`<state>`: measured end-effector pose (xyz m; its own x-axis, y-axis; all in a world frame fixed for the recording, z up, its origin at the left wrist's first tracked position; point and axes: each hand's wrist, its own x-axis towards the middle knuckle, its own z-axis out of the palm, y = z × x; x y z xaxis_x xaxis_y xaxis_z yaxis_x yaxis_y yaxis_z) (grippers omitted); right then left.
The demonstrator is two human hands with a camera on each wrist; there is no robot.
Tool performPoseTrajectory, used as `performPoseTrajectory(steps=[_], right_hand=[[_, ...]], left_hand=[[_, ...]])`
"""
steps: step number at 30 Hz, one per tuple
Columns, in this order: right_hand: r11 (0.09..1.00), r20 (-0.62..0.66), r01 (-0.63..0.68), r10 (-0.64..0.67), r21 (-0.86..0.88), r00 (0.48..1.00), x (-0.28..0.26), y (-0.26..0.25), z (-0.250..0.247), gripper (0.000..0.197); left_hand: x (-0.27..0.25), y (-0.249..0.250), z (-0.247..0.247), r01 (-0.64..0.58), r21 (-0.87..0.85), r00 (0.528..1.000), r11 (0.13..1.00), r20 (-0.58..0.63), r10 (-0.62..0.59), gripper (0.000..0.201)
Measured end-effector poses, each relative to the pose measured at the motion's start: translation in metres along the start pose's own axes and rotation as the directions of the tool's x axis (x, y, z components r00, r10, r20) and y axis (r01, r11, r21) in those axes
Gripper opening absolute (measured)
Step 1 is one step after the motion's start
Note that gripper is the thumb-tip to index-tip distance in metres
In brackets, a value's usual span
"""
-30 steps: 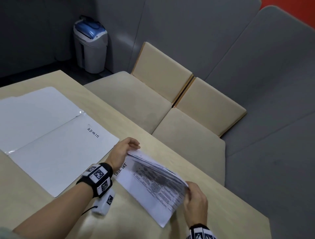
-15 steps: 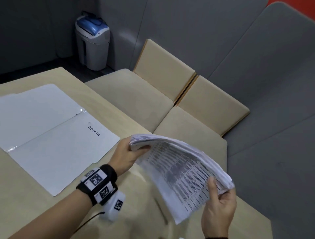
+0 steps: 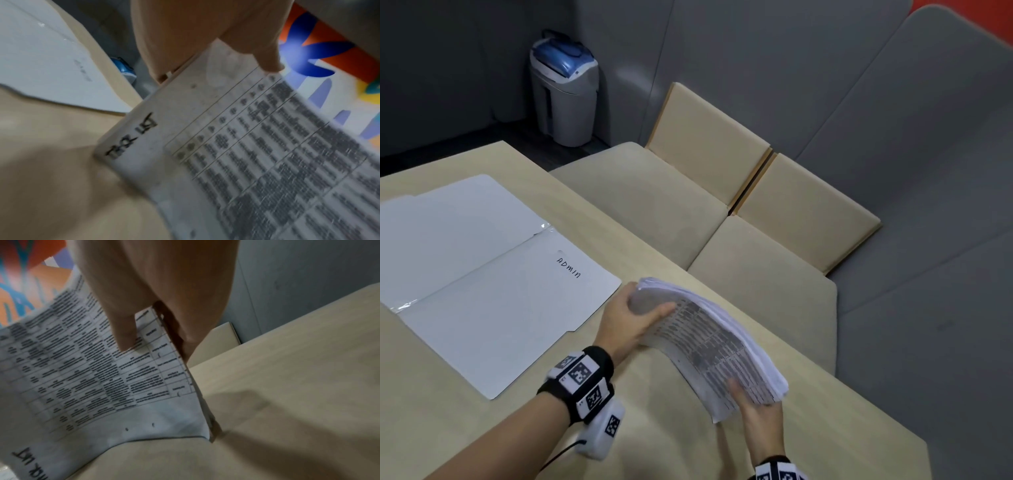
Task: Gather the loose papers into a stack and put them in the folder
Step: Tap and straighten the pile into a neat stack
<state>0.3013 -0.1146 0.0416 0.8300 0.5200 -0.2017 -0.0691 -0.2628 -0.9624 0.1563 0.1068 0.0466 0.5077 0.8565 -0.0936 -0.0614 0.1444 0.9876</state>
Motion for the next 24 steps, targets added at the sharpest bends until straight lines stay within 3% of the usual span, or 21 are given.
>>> performPoseTrajectory(steps=[3, 7, 10, 13, 16, 18, 20, 24], right_hand=[[1.0, 0.035, 0.005, -0.004, -0.027, 0.999, 0.002, 0.0, -0.005, 0.035], [0.998, 0.057, -0.033, 0.036, -0.053, 0.998, 0.003, 0.009, -0.006, 0.042], [0.996, 0.049, -0.038, 0.042, -0.076, 0.998, 0.005, 0.01, -0.004, 0.038], [0.992, 0.068, -0.013, 0.021, -0.125, 0.997, 0.007, 0.004, -0.002, 0.022], [0.987, 0.052, 0.005, 0.003, -0.16, 0.999, 0.011, 0.0, -0.001, 0.009], [0.987, 0.034, 0.02, -0.015, -0.162, 0.999, 0.016, -0.002, -0.004, 0.02], [0.989, -0.003, 0.027, -0.027, -0.144, 1.0, 0.018, -0.007, -0.007, 0.033], [1.0, -0.16, 0.021, -0.02, 0.006, 0.987, 0.009, -0.018, -0.004, 0.023]], left_hand=[[0.007, 0.023, 0.008, -0.056, 0.028, 0.994, 0.998, -0.095, 0.059, 0.057], [0.019, 0.031, 0.019, -0.036, 0.122, 0.971, 0.992, -0.23, 0.063, 0.032], [0.021, 0.029, 0.023, 0.001, 0.134, 0.975, 0.991, -0.218, 0.028, 0.035], [0.021, 0.033, 0.025, 0.026, 0.202, 0.973, 0.979, -0.231, 0.022, 0.034], [0.024, 0.034, 0.022, 0.039, 0.148, 0.984, 0.988, -0.179, -0.013, 0.059], [0.023, 0.035, 0.017, 0.017, 0.064, 0.99, 0.998, -0.14, -0.008, 0.08], [0.021, 0.032, 0.009, 0.03, 0.024, 0.989, 0.999, -0.142, -0.026, 0.088], [-0.004, 0.012, 0.004, 0.25, 0.018, 0.957, 0.968, -0.155, -0.244, 0.096]])
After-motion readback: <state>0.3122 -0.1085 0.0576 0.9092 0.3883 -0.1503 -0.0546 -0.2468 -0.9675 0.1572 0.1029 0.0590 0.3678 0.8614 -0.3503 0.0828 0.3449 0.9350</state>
